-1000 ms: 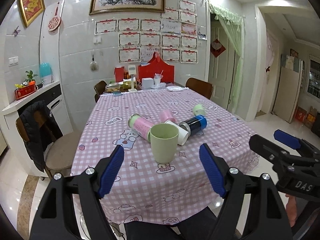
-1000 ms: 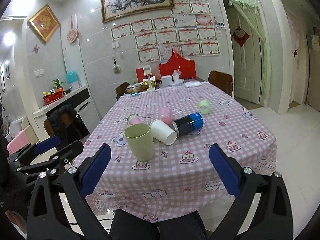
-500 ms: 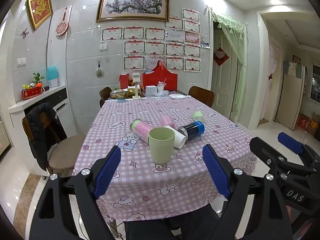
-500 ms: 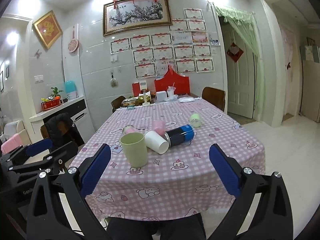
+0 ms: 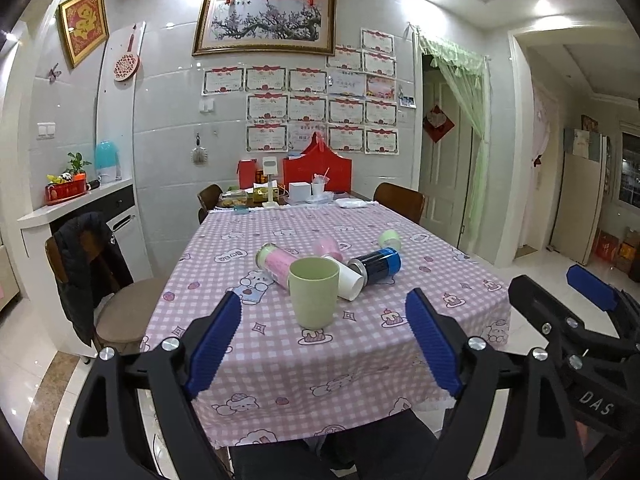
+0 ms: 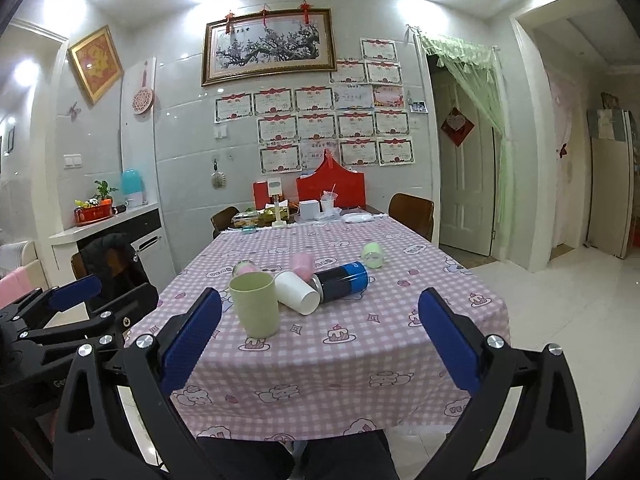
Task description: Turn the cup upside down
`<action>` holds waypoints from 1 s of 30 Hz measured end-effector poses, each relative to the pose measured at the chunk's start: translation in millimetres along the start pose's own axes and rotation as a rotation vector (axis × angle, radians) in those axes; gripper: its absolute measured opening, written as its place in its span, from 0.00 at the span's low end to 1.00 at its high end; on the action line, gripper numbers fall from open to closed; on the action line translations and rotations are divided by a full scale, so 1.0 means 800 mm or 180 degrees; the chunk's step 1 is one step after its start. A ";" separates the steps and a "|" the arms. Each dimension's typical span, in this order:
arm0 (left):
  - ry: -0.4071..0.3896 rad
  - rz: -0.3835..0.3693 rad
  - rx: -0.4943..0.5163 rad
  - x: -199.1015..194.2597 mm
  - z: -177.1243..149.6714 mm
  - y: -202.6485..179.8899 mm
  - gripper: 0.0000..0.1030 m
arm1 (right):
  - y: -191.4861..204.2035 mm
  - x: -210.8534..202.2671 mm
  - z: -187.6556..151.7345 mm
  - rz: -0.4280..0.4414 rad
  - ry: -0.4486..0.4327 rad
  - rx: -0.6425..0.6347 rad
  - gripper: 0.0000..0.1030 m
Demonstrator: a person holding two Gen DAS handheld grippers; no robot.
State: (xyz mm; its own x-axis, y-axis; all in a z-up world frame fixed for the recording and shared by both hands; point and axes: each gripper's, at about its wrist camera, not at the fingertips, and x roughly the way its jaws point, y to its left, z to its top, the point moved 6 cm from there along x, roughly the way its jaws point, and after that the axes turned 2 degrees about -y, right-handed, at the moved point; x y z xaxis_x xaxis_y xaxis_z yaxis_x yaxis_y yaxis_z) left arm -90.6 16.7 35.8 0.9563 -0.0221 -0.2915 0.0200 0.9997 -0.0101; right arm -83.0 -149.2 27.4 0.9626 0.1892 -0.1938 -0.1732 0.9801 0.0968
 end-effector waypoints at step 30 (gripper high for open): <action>0.0070 0.0086 -0.0017 0.006 -0.009 0.000 0.81 | 0.001 0.003 -0.016 0.0004 0.0045 0.0014 0.92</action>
State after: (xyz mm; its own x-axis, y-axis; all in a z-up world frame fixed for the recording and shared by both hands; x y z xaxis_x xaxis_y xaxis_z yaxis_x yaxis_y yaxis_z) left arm -88.3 16.5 27.4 0.9499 0.0047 -0.3127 -0.0072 0.9999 -0.0069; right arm -83.0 -147.2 14.8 0.9594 0.1912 -0.2073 -0.1733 0.9796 0.1012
